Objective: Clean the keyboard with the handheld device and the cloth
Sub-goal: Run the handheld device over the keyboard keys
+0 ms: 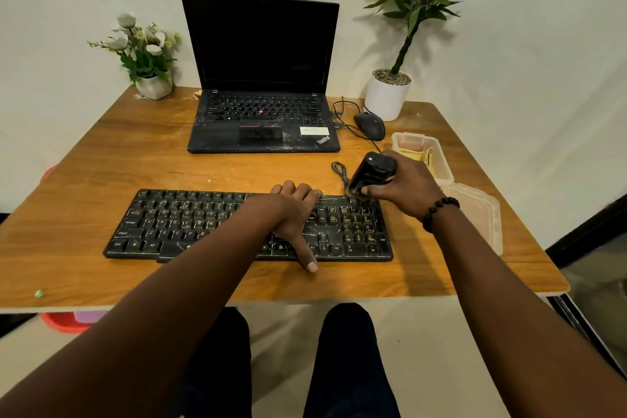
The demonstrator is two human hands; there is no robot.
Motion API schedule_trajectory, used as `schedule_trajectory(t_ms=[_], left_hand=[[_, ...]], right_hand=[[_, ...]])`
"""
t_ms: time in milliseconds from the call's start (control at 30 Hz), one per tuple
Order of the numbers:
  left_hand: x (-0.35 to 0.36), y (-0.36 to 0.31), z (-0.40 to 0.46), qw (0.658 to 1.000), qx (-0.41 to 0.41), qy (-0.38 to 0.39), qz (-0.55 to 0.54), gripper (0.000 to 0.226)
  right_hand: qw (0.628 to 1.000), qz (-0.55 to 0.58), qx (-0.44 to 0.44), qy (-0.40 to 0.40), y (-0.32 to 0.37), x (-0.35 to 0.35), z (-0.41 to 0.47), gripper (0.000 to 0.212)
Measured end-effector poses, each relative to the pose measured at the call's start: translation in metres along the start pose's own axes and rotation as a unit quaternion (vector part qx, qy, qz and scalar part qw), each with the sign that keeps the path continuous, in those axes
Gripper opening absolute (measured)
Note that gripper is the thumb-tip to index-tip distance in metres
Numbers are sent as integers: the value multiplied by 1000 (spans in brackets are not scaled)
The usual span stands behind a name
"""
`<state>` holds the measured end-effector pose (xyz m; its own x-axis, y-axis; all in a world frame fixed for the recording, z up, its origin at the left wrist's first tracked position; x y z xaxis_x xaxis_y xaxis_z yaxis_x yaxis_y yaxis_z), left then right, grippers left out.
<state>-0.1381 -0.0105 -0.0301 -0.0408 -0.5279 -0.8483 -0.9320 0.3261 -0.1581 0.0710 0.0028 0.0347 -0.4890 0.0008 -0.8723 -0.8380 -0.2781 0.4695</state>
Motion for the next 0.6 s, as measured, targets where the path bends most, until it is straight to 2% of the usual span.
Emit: schedule_trajectory(t_ms=[100,267,433,600], left_hand=[[0,0,-2,1000,4,-2,1,158],[-1,-1,-3,1000,2,-5,0,156],[-1,-2,-4,1000,-4,-3,0,156],[-1,-1,-4,1000,-2,-4,-6,156]], right_hand=[[998,-29,-24,48,3,11,-2,36],[990,-112,-25,83,2,-2,4,35],[993,-62,-46,83,16,11,5,34],[982,-130,-65,119,17,8,6,37]])
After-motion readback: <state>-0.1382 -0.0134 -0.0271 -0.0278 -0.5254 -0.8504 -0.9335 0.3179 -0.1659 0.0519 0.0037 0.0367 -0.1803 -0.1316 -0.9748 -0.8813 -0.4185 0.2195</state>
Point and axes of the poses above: each hand's wrist, its own z-axis towards the middle knuckle, its own x-axis out of the palm, y = z × x, the point moved 4 cm from there along z, towards the middle knuckle, and after that the axes turned 6 degrees about -z, right-handed, at the moved point
